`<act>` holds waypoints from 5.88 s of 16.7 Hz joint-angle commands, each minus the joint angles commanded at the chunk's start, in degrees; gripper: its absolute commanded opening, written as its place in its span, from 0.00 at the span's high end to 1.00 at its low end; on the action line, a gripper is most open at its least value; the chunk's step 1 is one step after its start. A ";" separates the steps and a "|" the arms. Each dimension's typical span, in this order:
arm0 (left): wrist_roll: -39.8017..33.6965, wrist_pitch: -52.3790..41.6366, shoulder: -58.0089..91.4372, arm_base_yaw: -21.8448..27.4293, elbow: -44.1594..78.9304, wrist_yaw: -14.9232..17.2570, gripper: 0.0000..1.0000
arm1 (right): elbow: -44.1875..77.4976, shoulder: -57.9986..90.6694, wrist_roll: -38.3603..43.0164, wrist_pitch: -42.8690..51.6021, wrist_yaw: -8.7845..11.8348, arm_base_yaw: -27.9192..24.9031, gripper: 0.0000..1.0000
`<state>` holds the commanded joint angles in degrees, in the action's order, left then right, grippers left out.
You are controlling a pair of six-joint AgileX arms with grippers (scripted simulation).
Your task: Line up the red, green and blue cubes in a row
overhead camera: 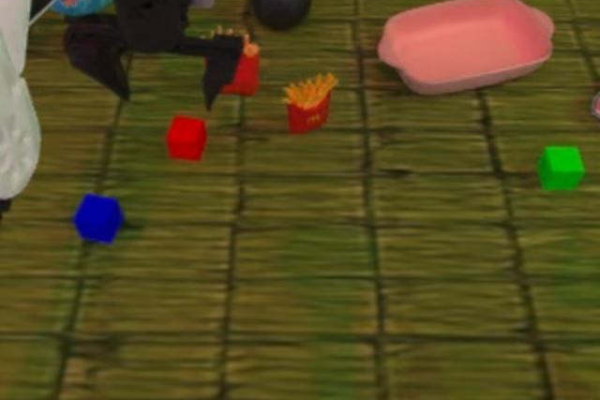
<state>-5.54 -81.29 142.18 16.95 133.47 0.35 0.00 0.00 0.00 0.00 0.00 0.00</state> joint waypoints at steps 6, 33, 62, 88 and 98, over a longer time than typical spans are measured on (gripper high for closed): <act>0.18 6.67 0.55 -0.16 -6.25 0.01 0.00 | 0.00 0.00 0.00 0.00 0.00 0.00 0.00; 0.11 18.63 2.24 -0.09 -16.39 0.03 1.00 | 0.00 0.00 0.00 0.00 0.00 0.00 0.00; -16.96 11.14 -19.49 11.01 -29.17 -0.95 1.00 | 0.00 0.00 0.00 0.00 0.00 0.00 0.00; -35.64 34.74 -34.40 24.39 -67.46 -1.70 1.00 | 0.00 0.00 0.00 0.00 0.00 0.00 0.00; -35.64 34.74 -34.40 24.39 -67.46 -1.70 0.32 | 0.00 0.00 0.00 0.00 0.00 0.00 0.00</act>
<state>-41.18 -46.55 107.78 41.35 66.01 -1.35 0.00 0.00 0.00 0.00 0.00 0.00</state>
